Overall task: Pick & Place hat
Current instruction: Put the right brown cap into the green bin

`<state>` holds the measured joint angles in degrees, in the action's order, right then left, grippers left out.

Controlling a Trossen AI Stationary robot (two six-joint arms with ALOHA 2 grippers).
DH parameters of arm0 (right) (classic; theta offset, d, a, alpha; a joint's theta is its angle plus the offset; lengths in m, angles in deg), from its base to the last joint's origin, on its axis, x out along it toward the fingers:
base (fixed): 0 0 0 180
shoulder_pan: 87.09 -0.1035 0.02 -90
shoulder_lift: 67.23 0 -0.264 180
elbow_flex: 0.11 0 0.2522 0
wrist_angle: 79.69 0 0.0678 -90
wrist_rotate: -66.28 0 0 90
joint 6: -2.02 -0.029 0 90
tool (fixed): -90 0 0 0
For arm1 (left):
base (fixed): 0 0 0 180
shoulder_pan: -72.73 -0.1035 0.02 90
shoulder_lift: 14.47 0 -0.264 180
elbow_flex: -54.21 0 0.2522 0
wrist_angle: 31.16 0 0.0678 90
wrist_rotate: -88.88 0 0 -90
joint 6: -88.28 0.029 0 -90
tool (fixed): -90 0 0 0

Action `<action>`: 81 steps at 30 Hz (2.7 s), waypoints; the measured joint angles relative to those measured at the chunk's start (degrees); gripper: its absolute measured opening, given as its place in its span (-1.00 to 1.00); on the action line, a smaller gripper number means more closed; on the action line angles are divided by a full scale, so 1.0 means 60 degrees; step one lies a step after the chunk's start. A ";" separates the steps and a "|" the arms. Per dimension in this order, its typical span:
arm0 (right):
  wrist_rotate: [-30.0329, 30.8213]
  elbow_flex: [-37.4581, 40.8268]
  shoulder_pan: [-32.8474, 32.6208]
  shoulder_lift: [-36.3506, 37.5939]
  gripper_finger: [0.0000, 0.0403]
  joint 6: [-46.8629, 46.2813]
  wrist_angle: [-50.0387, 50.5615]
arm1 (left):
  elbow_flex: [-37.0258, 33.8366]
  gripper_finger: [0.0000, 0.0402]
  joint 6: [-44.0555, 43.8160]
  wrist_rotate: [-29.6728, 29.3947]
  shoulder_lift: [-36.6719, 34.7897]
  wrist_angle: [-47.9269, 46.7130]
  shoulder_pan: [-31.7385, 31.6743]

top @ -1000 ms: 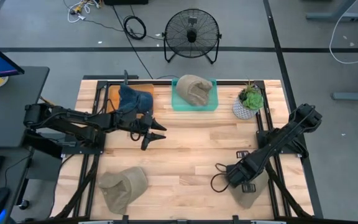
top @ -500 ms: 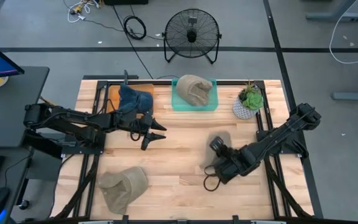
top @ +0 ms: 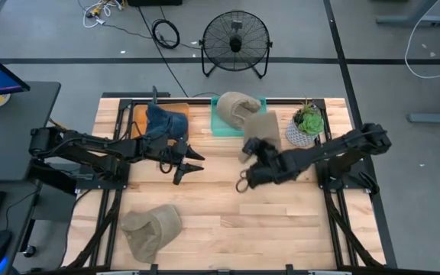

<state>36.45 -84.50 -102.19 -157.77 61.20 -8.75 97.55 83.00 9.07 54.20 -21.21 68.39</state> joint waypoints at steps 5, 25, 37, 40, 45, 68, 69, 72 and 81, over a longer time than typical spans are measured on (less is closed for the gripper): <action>0.0466 -0.0002 0.1264 0.0000 -0.99 0.1281 -0.0592 | 0.0000 -0.10 0.0000 0.0000 0.0000 -0.0003 0.0000; -0.6191 0.0007 0.5594 -0.0026 -1.00 0.9954 -0.6846 | 0.0000 -0.10 0.0000 0.0004 0.0000 -0.0003 0.0001; -0.7213 0.0208 0.7086 -0.1113 -1.00 1.0742 -0.6593 | 0.0000 -0.10 0.0000 0.0006 0.0000 -0.0002 0.0004; -0.7224 0.0208 0.7172 -0.1541 -1.00 1.1467 -0.6893 | 0.0000 -0.10 0.0004 0.0004 0.0000 -0.0001 0.0001; -0.7700 0.0208 0.7182 -0.2113 -0.90 1.1332 -0.7040 | 0.0000 -0.10 0.0000 0.0004 0.0000 0.0000 0.0000; -0.5961 0.0208 0.6352 -0.2124 -0.22 0.1817 -0.7546 | 0.0000 -0.10 -0.0074 0.0004 0.0000 0.0004 0.0004; -0.5499 0.0208 0.6306 -0.2124 -0.21 0.1239 -0.7519 | 0.0000 -0.10 -0.0080 0.0004 0.0000 0.0004 0.0004; -0.4278 0.0208 0.6166 -0.2116 -0.19 0.0225 -0.7514 | 0.0000 -0.10 -0.0084 0.0004 0.0000 0.0004 0.0001; -0.4023 0.0211 0.5607 -0.1294 -0.19 -0.2419 -0.6961 | 0.0000 -0.10 -0.0317 0.0004 0.0000 0.0007 0.0004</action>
<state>12.31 -83.23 -68.55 -165.54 46.68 -50.51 97.55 81.10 9.10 54.20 -21.17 68.42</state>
